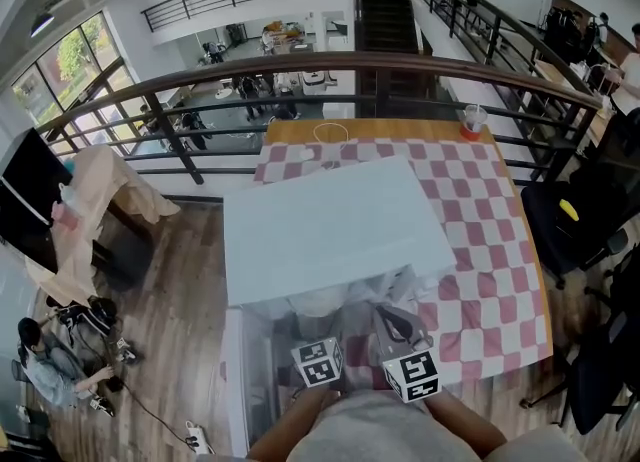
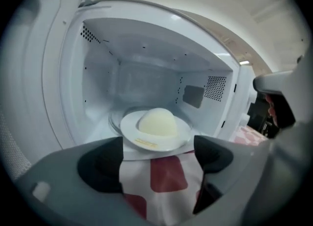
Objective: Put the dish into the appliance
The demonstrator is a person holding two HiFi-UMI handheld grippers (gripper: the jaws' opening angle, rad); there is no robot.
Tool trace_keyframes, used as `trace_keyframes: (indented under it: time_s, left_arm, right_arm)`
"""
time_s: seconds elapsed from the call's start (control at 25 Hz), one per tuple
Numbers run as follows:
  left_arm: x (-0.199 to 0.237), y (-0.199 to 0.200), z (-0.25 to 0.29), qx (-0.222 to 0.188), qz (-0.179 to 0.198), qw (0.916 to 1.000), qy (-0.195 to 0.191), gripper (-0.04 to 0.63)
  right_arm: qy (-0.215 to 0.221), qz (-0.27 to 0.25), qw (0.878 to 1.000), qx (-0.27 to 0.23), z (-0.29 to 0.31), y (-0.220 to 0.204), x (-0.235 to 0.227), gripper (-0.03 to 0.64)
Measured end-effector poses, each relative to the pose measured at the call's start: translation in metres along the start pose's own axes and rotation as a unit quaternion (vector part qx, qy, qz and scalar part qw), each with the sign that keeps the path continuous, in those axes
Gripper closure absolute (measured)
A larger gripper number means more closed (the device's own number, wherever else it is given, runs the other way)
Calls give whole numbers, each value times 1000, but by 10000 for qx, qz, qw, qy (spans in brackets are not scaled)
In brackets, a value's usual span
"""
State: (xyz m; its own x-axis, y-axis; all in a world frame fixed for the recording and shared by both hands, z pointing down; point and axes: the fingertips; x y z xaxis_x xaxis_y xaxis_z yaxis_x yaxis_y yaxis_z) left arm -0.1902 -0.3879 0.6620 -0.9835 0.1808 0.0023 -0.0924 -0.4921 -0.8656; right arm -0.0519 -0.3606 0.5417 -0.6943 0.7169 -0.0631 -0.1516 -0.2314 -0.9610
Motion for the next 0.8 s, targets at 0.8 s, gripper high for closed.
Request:
trace_keyframes:
  time_s: [0.8]
  left_arm:
    - [2,17,29,201,497,9978,393,314]
  right_arm:
    - [-50,-69,10000,50,-5,-3,2,617]
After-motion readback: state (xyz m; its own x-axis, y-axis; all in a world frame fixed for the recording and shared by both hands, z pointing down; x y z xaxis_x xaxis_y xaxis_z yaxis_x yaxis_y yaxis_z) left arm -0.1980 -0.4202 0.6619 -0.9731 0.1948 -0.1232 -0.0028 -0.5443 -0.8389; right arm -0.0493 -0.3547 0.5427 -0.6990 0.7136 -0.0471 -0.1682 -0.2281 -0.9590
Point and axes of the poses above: the fingertips, and each gripper's own axes: z forward along the fingers, x to its left, y out of its top, and after that the axes turned 14 degrees about y, right-handed
